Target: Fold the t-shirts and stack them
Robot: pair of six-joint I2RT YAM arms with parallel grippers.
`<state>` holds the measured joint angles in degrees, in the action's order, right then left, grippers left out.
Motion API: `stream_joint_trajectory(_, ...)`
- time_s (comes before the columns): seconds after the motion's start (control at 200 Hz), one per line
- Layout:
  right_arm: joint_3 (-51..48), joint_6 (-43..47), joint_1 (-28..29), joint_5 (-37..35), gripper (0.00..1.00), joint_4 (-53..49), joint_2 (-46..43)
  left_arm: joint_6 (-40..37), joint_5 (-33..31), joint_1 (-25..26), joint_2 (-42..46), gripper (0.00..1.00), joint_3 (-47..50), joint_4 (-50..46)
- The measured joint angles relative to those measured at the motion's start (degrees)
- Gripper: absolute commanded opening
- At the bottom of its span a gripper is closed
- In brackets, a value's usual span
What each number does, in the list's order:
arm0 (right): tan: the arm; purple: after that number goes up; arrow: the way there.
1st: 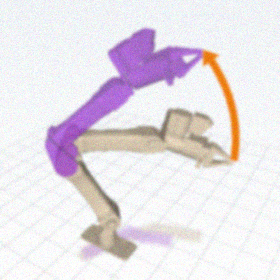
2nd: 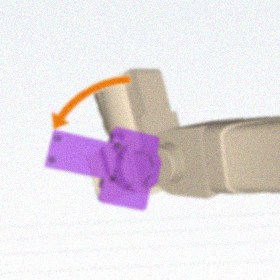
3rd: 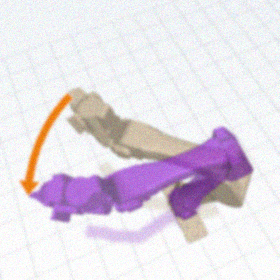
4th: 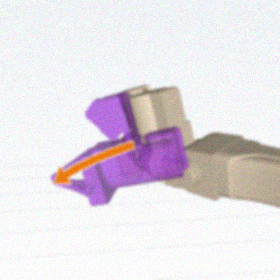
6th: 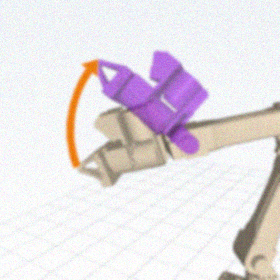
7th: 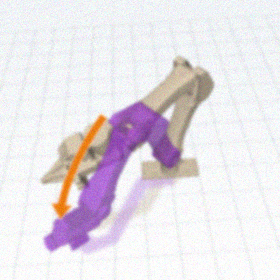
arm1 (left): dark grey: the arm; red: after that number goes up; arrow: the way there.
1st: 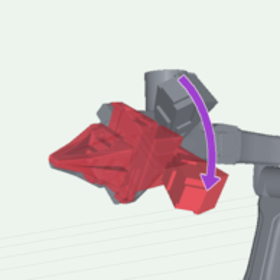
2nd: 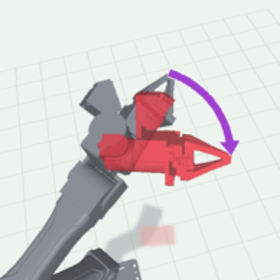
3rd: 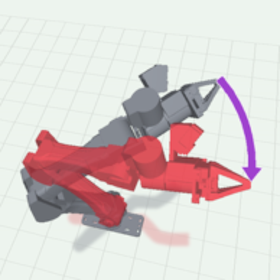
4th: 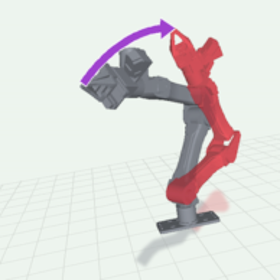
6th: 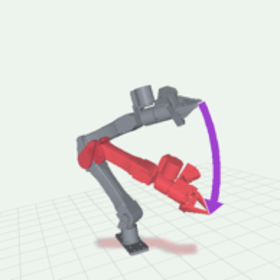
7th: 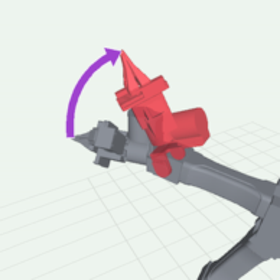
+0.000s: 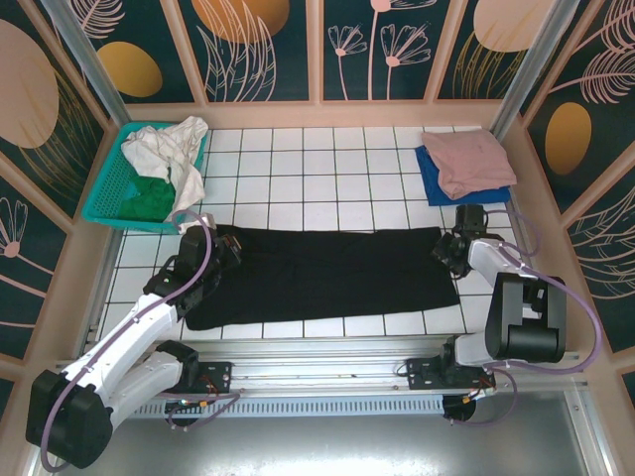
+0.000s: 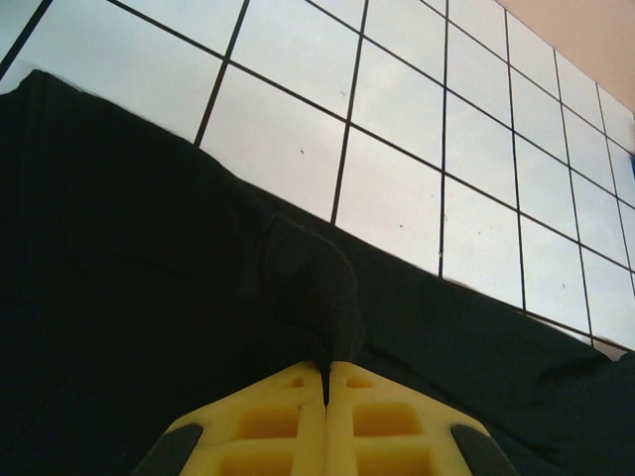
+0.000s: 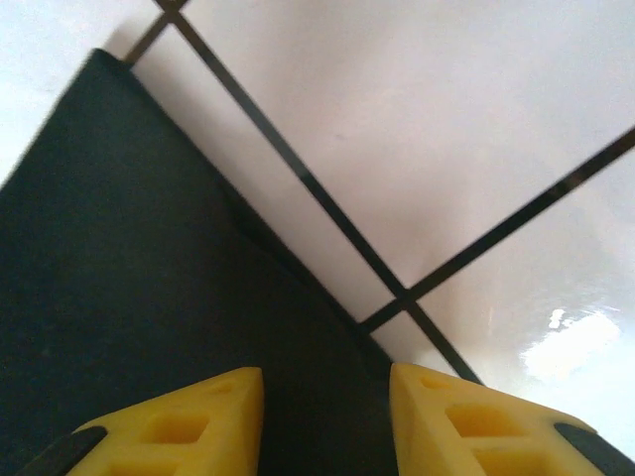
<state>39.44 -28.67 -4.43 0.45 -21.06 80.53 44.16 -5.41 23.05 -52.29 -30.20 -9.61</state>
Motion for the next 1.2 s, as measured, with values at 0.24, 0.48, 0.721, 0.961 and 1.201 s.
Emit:
stream_joint_trajectory(0.24, 0.13, -0.37, 0.04, -0.63, 0.52, -0.98, 0.0, 0.0, 0.0, 0.0, -0.7, 0.0, 0.17, 0.15)
stream_joint_trajectory(0.48, 0.13, -1.42, 0.02, -0.59, 0.24, -1.05, -1.33, 0.0, 0.0, 0.0, -0.7, 0.0, 0.9, 0.42)
stream_joint_trajectory(0.721, 0.42, -1.66, 0.02, -1.07, 0.0, -1.07, -3.52, -0.44, -0.02, 0.0, -1.22, 0.0, 0.87, 0.48)
stream_joint_trajectory(0.961, 7.56, -1.31, -0.02, -1.07, 0.0, -1.75, -0.35, -3.69, -2.25, 0.0, -8.09, 0.0, -6.64, -0.07)
stream_joint_trajectory(1.201, 21.18, -0.13, -0.79, -0.61, 0.0, -0.5, 8.28, -10.38, -7.28, 0.0, -21.2, 0.0, -26.29, -1.11)
